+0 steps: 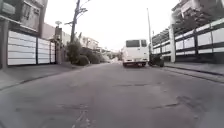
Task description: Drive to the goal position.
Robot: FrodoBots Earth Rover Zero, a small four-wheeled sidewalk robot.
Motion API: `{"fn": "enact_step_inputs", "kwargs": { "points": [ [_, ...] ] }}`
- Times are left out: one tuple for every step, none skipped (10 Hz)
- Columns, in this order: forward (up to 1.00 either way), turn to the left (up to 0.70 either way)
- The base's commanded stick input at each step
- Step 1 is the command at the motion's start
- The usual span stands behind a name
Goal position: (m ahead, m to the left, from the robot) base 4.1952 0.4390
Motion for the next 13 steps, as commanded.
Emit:
{"fn": "enact_step_inputs", "kwargs": {
  "points": [
    [1.0, 0.0],
    [1.0, 0.0],
    [1.0, 0.0],
    [1.0, 0.0],
    [1.0, 0.0],
    [1.0, 0.0],
    [1.0, 0.0],
    [1.0, 0.0],
    [1.0, 0.0],
    [1.0, 0.0],
    [1.0, 0.0],
    [1.0, 0.0],
    [1.0, 0.0]
  ]
}}
